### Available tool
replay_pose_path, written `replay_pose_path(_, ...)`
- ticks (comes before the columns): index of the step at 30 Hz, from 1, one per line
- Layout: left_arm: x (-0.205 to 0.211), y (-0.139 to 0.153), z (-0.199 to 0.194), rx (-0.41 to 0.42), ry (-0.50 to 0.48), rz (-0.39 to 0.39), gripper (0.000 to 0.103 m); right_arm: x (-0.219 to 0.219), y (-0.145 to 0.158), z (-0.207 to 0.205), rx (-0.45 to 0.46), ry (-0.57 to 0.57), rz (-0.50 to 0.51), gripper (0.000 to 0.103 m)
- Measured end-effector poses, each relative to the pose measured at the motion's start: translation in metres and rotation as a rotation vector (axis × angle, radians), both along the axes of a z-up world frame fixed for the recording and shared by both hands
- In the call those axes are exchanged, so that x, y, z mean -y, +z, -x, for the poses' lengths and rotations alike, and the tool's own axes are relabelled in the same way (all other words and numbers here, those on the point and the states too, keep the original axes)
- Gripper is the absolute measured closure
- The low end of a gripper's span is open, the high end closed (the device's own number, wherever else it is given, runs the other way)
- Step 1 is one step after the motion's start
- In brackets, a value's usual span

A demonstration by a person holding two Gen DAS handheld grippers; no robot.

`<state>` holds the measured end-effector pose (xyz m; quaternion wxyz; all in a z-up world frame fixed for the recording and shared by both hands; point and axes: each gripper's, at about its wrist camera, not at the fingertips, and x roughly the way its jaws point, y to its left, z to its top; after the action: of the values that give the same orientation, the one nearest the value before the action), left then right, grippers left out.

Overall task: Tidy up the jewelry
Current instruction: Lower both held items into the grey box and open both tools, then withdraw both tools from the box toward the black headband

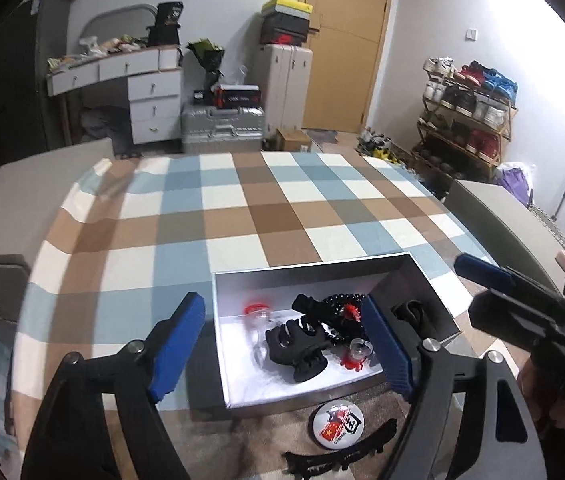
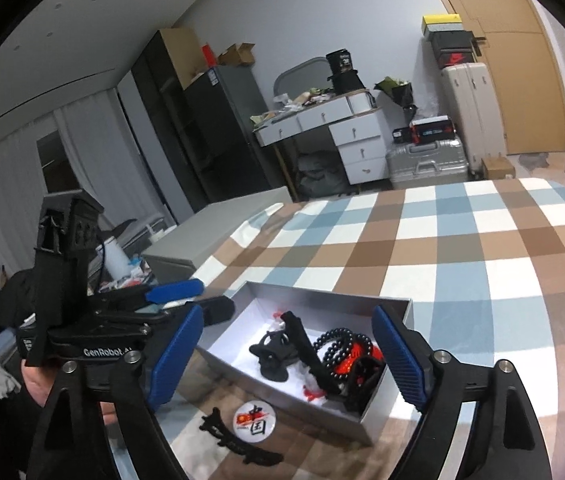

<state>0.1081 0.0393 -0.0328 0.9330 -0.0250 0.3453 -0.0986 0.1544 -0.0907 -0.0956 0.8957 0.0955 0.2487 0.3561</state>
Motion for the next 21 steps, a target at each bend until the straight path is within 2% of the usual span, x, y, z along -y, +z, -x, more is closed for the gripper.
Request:
replay_pose_path(11, -0.005, 0.002, 0.018, 0.022, 0.056, -0.015, 0.02, 0.006, 0.008, 0.036, 0.045, -0.019, -0.025, 0.01)
replay_pose_path(16, -0.004, -0.001, 0.033, 0.021, 0.07, 0.002, 0.02, 0.012, 0.008, 0.048, 0.068, -0.061, -0.037, 0.002)
replay_pose_path(21, -0.003, -0.008, 0.04, -0.013, 0.086, -0.006, 0.019, 0.012, 0.003, 0.059, 0.038, -0.05, -0.037, 0.0)
